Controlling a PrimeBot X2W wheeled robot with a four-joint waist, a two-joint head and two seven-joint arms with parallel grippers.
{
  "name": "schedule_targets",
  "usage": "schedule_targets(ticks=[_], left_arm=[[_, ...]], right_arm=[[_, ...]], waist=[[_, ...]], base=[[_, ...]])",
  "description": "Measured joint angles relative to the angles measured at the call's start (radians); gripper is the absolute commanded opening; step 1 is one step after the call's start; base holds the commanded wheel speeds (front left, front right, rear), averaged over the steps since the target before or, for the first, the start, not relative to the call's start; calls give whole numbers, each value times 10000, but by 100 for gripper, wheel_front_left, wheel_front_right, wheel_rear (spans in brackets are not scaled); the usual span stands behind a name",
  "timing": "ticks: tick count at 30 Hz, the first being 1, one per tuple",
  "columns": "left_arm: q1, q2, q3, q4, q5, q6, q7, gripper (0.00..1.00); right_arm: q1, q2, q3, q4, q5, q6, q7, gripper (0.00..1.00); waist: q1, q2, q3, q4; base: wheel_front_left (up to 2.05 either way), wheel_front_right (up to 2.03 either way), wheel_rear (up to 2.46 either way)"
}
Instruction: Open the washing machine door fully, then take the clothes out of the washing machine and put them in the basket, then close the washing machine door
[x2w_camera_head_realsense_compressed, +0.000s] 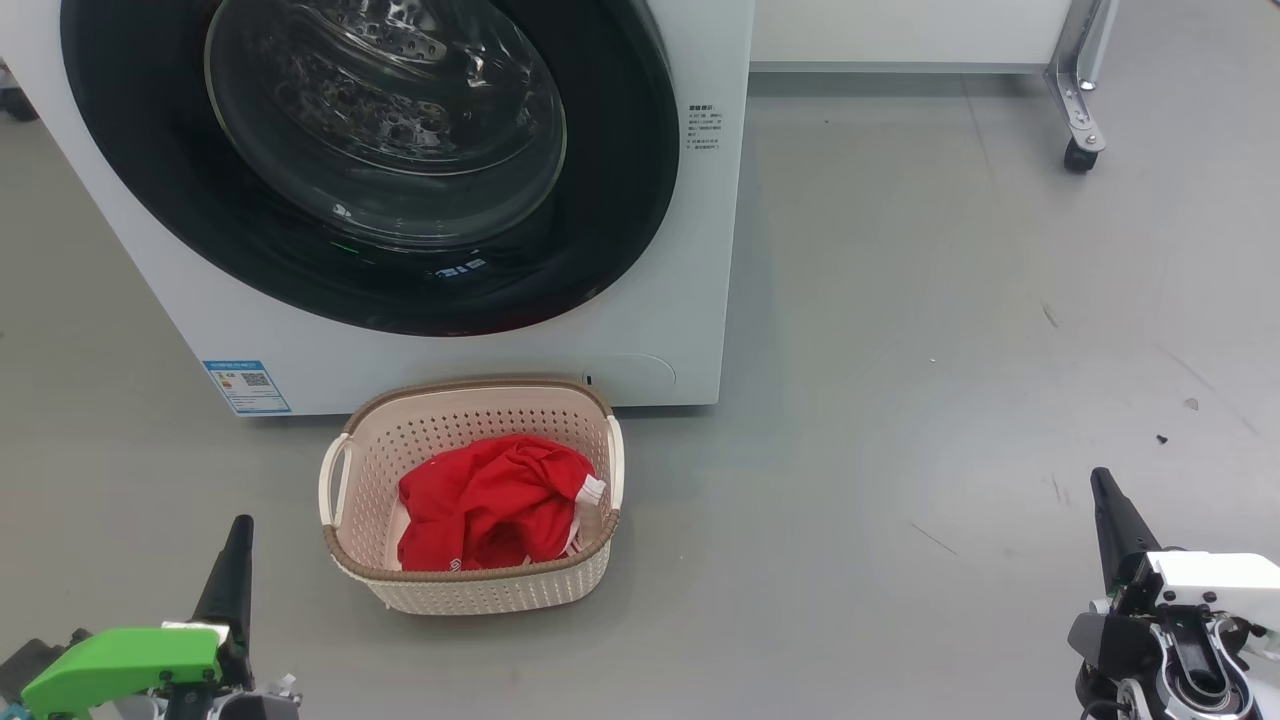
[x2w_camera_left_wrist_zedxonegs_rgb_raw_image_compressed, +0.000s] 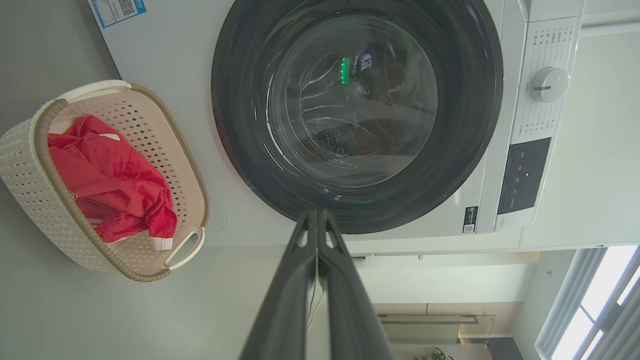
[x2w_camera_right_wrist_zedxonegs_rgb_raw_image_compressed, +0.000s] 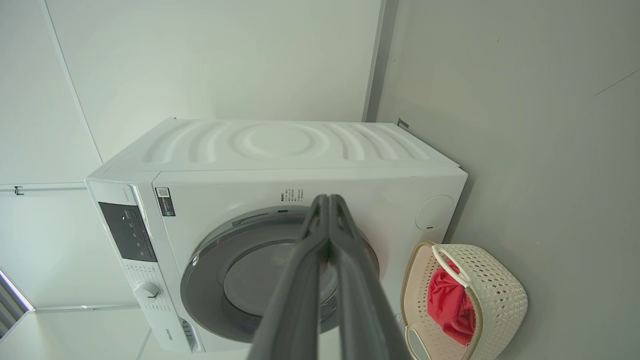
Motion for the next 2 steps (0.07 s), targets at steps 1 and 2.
schedule_targets(ticks=[1, 2], left_arm=[[0, 0, 0, 0, 0, 0, 0, 0], [0, 0, 0, 0, 0, 0, 0, 0]], right_arm=[[0, 0, 2, 0, 0, 0, 0, 0], [0, 0, 2, 0, 0, 0, 0, 0]], waist=[[0, 0, 0, 0], [0, 0, 0, 0]], base=[[0, 0, 0], [0, 0, 0]])
